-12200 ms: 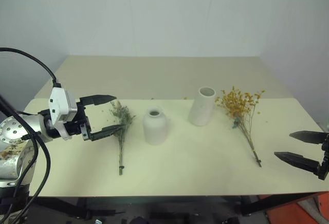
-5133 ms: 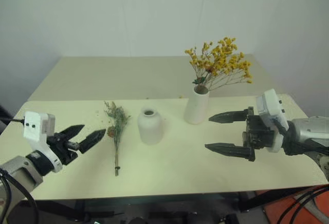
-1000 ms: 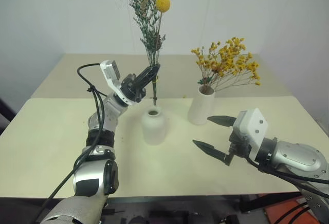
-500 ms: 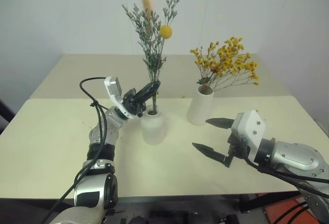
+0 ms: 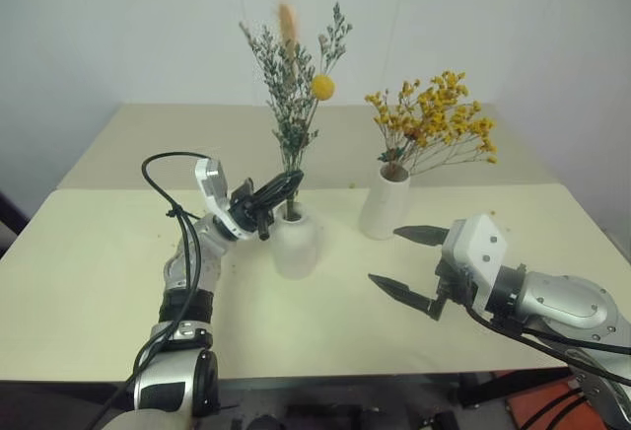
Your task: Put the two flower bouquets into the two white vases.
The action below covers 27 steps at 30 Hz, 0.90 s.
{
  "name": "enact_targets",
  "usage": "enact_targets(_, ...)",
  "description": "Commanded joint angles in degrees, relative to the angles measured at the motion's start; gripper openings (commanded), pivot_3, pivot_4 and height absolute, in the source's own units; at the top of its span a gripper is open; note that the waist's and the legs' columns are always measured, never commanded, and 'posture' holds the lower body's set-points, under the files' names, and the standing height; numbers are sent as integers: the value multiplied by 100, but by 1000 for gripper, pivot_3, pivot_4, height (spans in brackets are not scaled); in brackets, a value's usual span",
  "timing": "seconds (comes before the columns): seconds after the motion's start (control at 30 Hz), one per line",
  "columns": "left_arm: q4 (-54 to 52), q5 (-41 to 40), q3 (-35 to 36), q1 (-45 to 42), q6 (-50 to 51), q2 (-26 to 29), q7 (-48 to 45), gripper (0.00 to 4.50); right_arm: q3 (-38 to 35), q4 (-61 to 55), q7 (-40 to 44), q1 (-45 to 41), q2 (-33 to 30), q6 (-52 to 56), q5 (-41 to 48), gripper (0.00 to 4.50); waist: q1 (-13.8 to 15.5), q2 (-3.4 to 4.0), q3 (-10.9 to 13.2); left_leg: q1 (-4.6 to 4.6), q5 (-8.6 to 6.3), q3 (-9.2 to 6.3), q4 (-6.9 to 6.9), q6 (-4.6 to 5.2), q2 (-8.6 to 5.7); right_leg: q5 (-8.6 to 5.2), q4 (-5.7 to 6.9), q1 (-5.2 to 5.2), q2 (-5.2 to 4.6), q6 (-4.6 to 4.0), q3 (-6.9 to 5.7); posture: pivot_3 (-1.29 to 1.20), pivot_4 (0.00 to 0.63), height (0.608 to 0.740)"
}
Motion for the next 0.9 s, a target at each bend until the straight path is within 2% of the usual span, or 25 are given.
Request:
enact_targets(0.03, -271, -83, 47, 44, -67, 32, 59, 220, -37, -25, 91, -83, 16, -203, -63, 4500, -2, 0, 0, 0, 0, 0, 0, 0, 0, 0, 1, 0, 0, 0, 0, 0, 150, 740)
enact_targets(0.17, -544, -262, 78, 201, 94, 63, 10, 1133, -100, 12, 172, -136, 57, -165, 31, 4500, -5, 0, 0, 0, 0, 0, 0, 0, 1, 0, 2, -1, 1, 0, 0, 0, 150, 740)
enact_targets(0.53, -1457, -593, 160, 830, 466, 432, 133, 4477, -98, 40, 250, -177, 109, -177, -1, 4500, -11, 0, 0, 4, 0, 0, 0, 0, 1, 0, 3, 0, 1, 0, 1, 0, 150, 740)
enact_targets(0.9, -3073, -913, 82, 1868, 1255, 1432, 73, 4477, -26, 138, 306, -181, 187, -235, -60, 4500, -10, 2, -1, 7, 0, 1, -1, 0, 5, 0, 6, -1, 1, -1, 2, 0, 150, 740)
